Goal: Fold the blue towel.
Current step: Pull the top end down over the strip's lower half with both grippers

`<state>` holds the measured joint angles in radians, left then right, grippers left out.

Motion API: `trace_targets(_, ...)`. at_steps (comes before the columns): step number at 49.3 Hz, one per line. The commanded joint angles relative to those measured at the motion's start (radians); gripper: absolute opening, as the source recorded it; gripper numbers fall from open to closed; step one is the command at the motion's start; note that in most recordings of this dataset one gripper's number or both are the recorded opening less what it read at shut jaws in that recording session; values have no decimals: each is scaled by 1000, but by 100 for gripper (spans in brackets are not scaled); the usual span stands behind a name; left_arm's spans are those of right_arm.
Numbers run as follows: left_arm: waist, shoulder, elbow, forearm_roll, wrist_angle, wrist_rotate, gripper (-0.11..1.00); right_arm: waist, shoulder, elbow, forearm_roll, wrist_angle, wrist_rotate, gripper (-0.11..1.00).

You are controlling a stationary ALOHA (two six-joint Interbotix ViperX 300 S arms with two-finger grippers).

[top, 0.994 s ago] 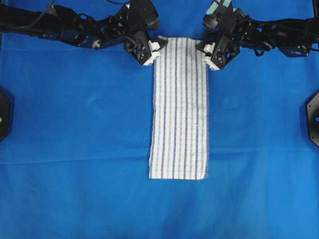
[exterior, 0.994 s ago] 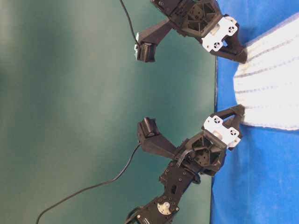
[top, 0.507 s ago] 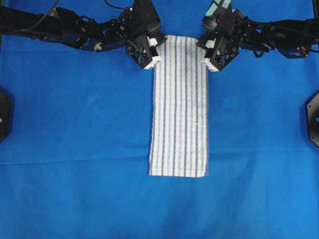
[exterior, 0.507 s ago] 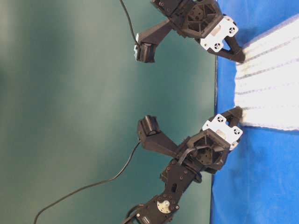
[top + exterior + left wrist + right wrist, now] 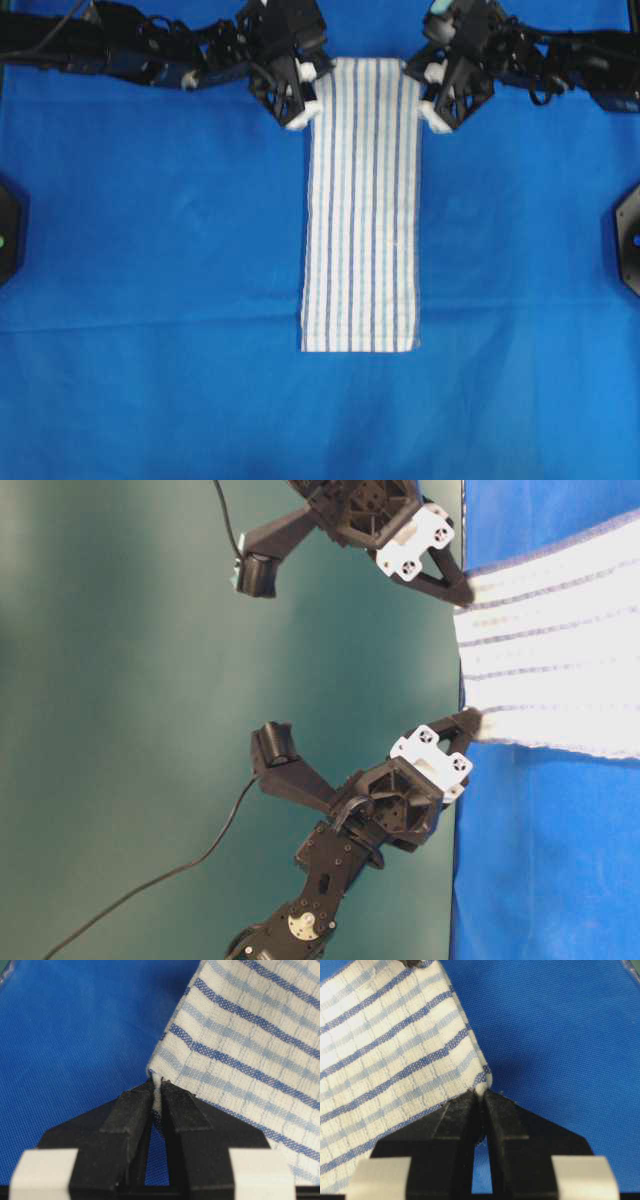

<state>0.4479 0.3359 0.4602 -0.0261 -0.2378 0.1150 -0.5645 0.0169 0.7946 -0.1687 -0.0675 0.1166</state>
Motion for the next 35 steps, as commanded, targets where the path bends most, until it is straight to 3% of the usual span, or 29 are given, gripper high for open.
trace_targets(1,-5,-41,-6,2,2,0,3,5,-35,5,3,-3,3,7)
trace_targets(12,-71,-114,46,2,48,-2,3,81,-97,61,40,-2,5,7)
trace_targets(35,-391,-244,192,-2,60,-58,3,446,-253,179,199,31,5,7)
